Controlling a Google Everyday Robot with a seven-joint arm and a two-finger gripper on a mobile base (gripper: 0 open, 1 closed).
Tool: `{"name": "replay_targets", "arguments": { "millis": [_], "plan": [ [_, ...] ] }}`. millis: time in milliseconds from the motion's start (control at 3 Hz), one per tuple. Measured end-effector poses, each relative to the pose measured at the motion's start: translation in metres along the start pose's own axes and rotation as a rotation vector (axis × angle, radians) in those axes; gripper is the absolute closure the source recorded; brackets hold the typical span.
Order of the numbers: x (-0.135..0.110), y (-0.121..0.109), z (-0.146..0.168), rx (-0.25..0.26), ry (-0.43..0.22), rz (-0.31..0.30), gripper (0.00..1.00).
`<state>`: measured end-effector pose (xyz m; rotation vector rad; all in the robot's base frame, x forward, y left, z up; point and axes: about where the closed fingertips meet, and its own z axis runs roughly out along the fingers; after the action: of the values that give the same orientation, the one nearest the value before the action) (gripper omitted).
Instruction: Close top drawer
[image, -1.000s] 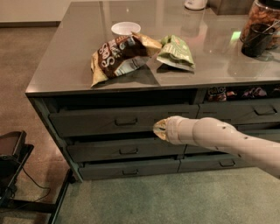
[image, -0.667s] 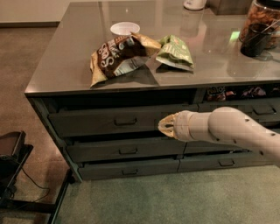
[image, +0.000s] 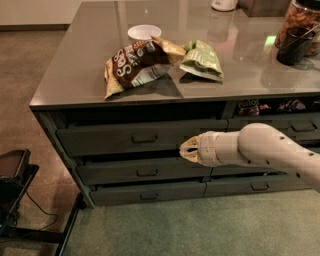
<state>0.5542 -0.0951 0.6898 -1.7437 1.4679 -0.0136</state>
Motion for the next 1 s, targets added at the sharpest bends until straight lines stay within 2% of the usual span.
{"name": "replay_targets", "arguments": {
  "millis": [667,1000],
  "plan": [
    [0.0,0.0,0.0,0.0,0.0,0.0,0.11],
    [-0.0003,0.0001,0.0002,0.0,0.0,0.0,0.0]
  ]
}}
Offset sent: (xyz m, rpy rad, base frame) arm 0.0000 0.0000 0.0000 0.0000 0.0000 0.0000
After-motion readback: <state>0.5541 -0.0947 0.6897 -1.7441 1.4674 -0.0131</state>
